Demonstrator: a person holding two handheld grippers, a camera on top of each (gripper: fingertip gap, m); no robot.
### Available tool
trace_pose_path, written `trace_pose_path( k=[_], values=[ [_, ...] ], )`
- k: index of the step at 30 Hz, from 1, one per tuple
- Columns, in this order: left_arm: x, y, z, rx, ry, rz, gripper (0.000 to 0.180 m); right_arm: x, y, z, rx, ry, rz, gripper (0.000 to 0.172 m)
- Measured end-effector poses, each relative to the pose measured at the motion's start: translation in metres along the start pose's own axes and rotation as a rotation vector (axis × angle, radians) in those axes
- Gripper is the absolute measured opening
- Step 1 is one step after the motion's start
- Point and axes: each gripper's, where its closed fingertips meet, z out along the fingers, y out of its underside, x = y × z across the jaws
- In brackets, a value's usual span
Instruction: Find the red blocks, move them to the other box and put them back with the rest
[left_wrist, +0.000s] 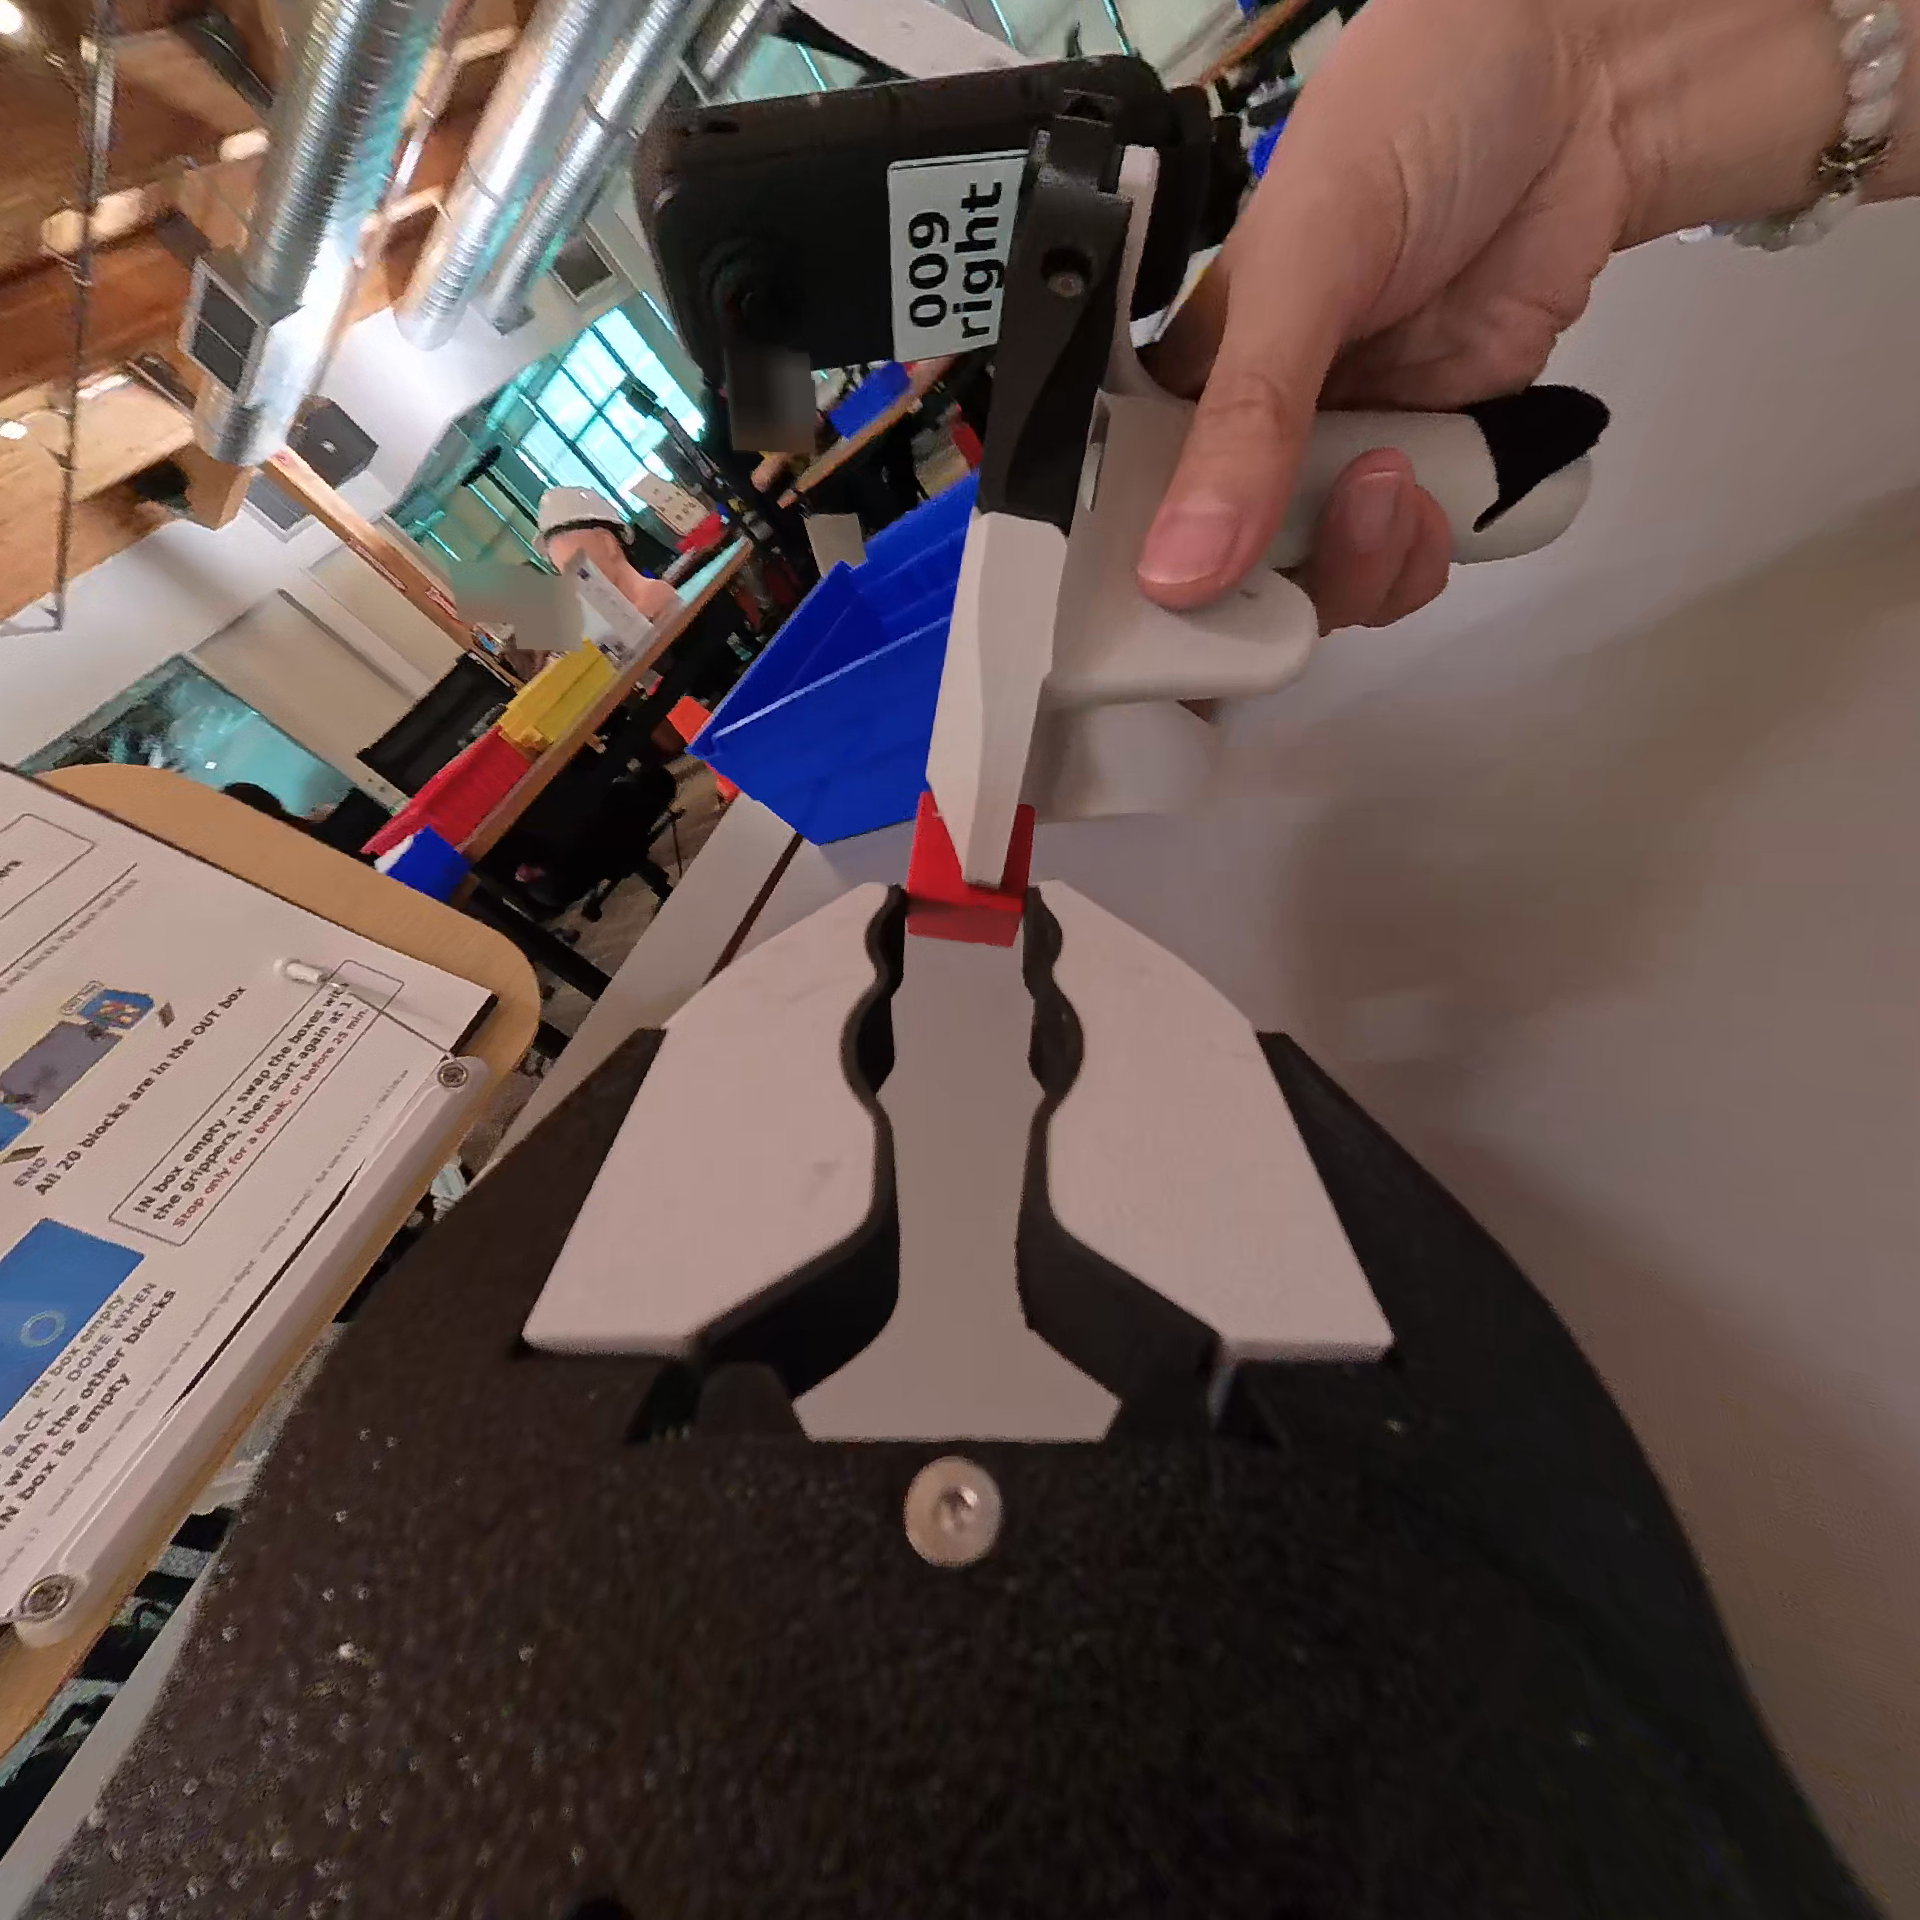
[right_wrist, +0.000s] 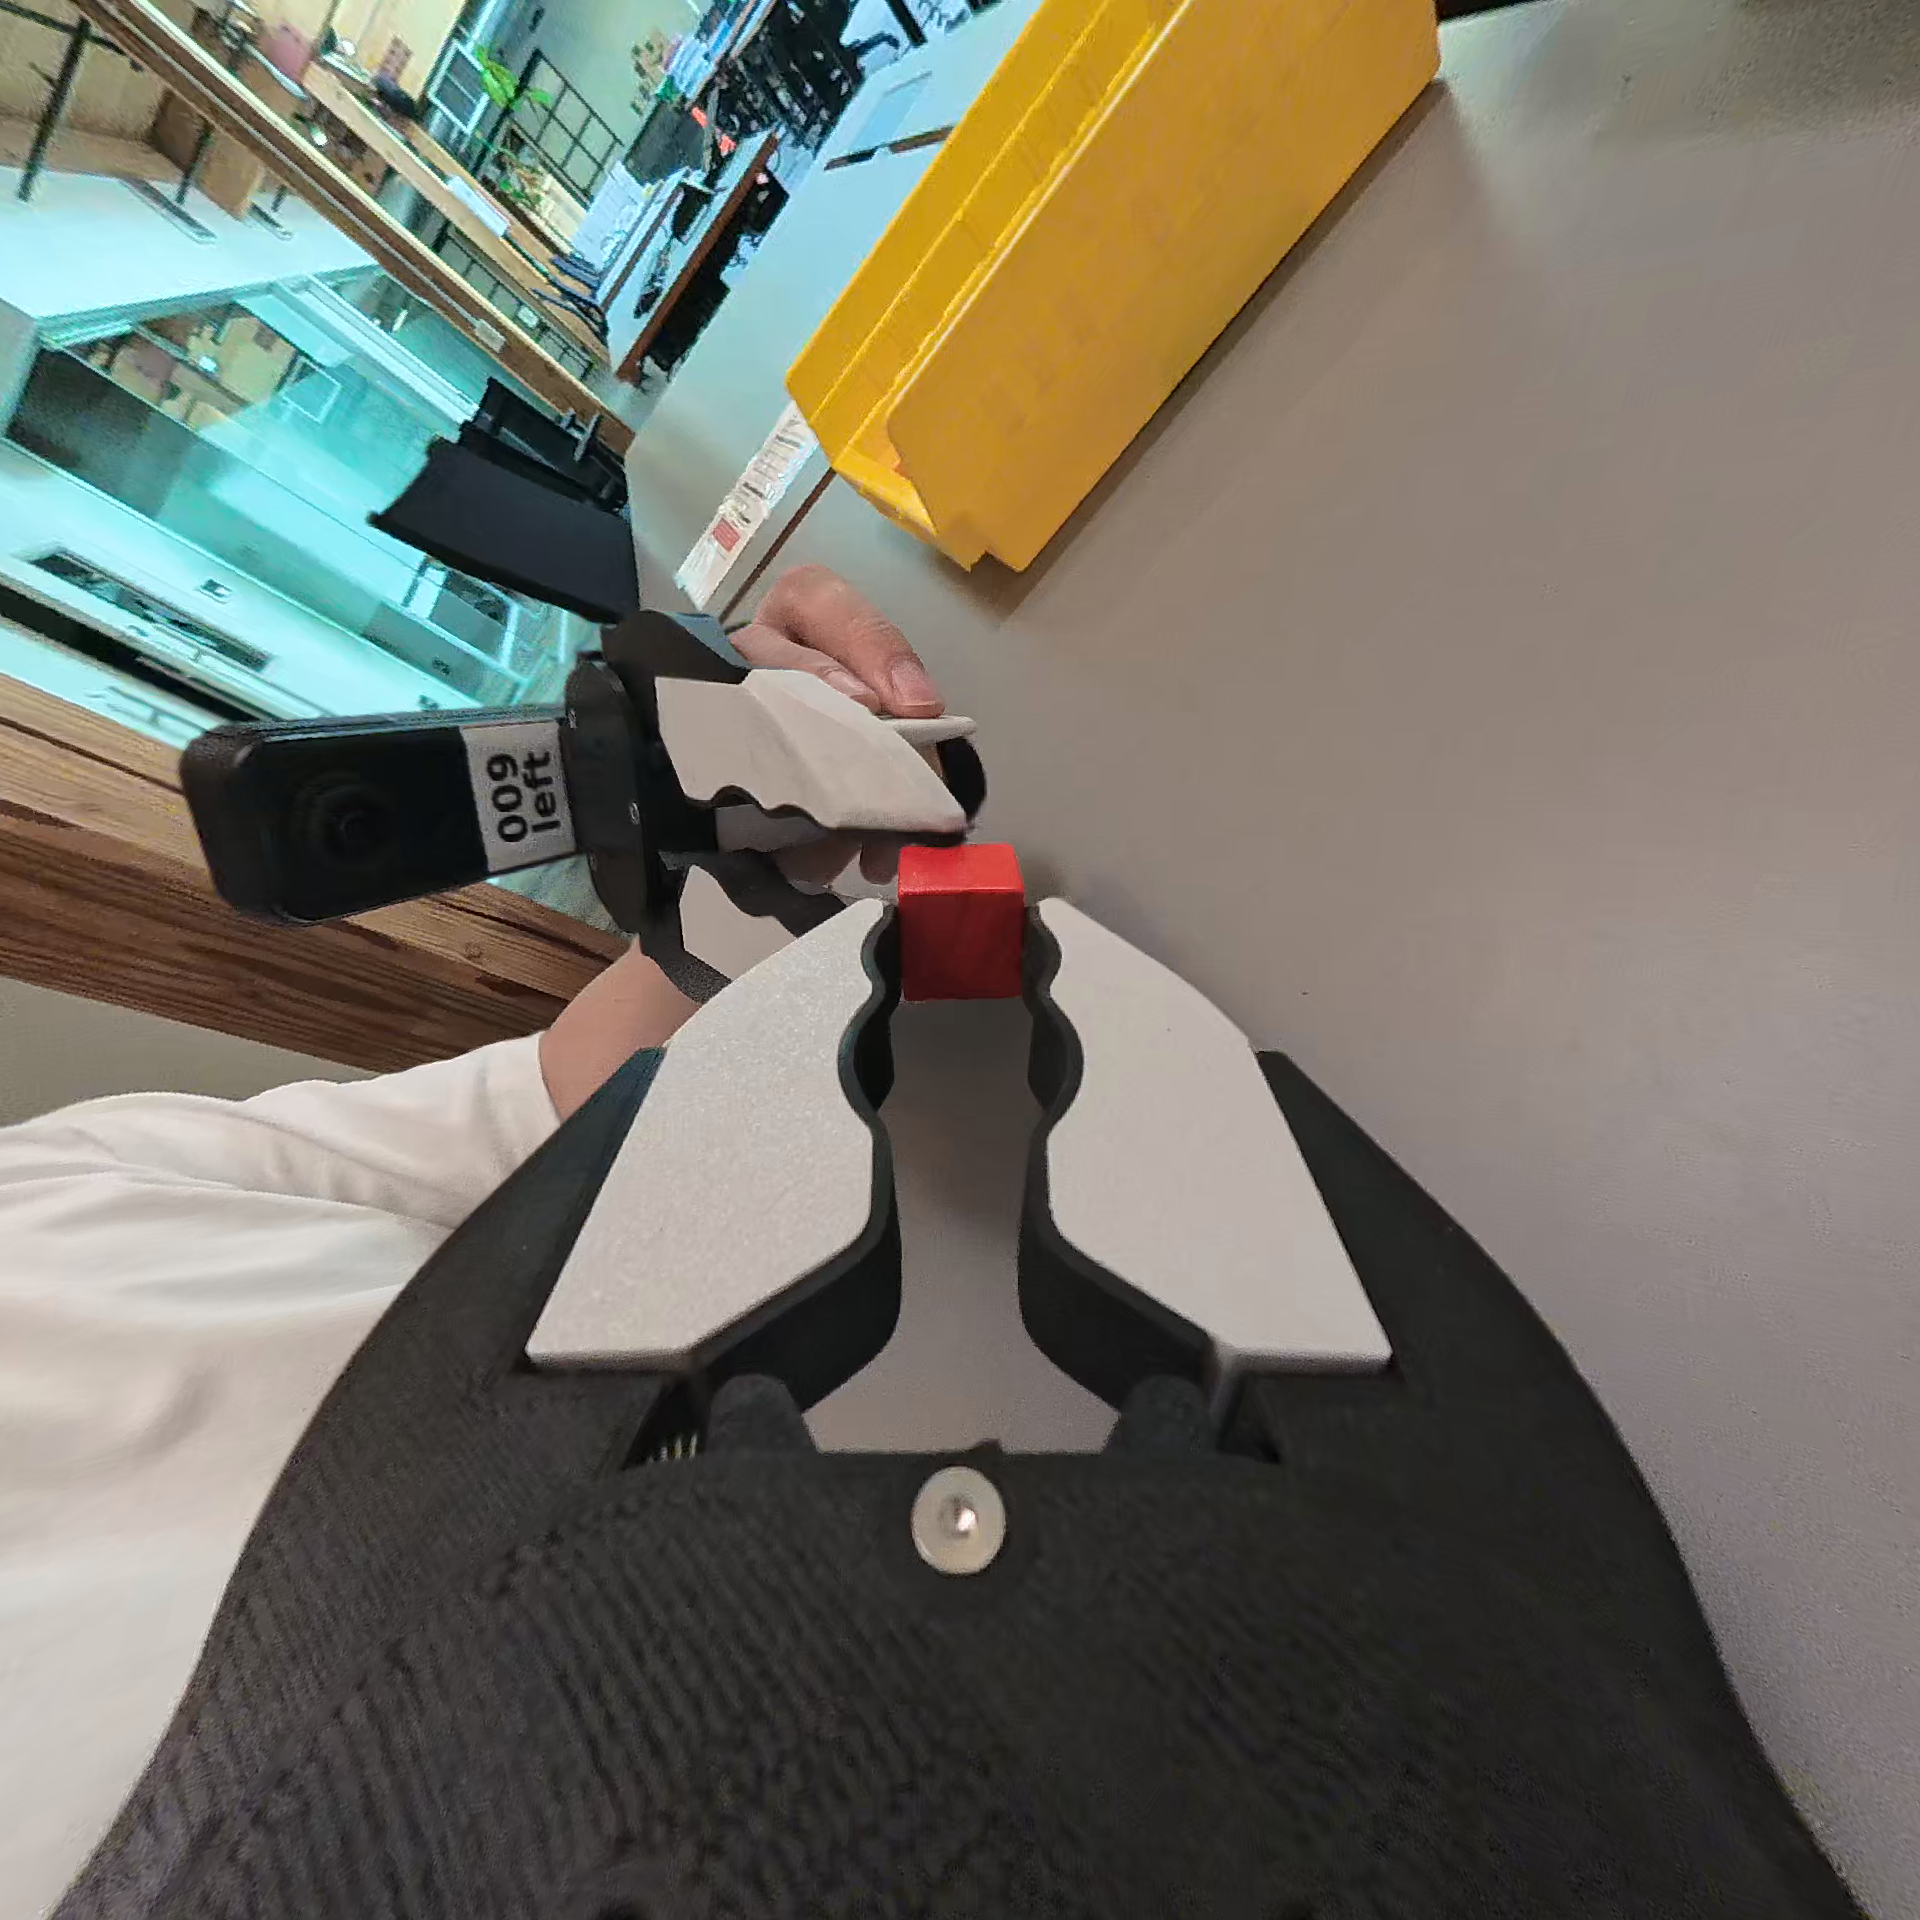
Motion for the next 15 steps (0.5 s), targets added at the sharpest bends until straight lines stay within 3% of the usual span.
trace_pose_path(
  k=[2,5,8,11,15],
  values=[
    [-0.009,-0.002,-0.003,0.035,-0.066,-0.009,0.032,0.001,-0.012,-0.016,0.032,0.043,-0.031,0.022],
    [-0.028,0.002,-0.010,0.054,-0.162,-0.057,0.048,0.006,-0.050,-0.074,0.151,0.166,-0.099,0.022],
    [-0.048,0.020,-0.016,0.004,-0.259,-0.087,0.045,0.048,-0.072,-0.156,0.182,0.531,-0.158,0.022],
    [-0.056,0.038,-0.017,-0.073,-0.300,-0.089,0.044,0.113,-0.053,-0.234,0.023,0.935,-0.112,0.022],
    [-0.056,0.042,-0.016,-0.090,-0.301,-0.106,0.044,0.167,-0.017,-0.263,-0.130,1.023,0.023,0.022]
  ],
)
